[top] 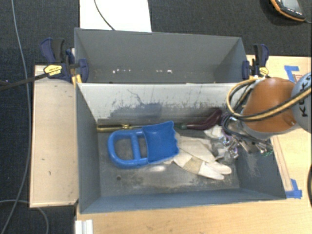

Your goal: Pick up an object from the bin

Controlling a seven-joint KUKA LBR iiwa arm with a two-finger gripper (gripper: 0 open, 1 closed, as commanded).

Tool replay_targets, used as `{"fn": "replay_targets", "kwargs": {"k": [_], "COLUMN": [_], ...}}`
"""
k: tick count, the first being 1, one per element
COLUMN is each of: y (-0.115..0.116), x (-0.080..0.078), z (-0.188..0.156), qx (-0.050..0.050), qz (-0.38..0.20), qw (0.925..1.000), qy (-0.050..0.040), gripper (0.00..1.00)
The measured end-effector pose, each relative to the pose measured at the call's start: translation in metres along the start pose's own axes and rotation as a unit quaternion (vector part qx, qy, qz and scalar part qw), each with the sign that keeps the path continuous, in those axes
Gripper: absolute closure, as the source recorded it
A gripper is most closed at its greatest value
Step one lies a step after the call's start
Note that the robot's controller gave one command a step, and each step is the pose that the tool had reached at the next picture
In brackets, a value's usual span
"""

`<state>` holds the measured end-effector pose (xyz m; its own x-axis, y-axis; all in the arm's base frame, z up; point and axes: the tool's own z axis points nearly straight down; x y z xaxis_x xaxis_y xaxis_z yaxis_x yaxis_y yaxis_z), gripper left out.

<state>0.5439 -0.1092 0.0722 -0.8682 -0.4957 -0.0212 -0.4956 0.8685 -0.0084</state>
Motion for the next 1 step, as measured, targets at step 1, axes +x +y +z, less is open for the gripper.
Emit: {"fn": "replay_targets", "kwargs": {"k": [1], "y": [0.0258], "x": [-0.0243], "z": [0.0011], "qx": [0.001], "qz": [-0.201], "qw": [0.9796], "qy": [-0.0023], "gripper": [1.0]}}
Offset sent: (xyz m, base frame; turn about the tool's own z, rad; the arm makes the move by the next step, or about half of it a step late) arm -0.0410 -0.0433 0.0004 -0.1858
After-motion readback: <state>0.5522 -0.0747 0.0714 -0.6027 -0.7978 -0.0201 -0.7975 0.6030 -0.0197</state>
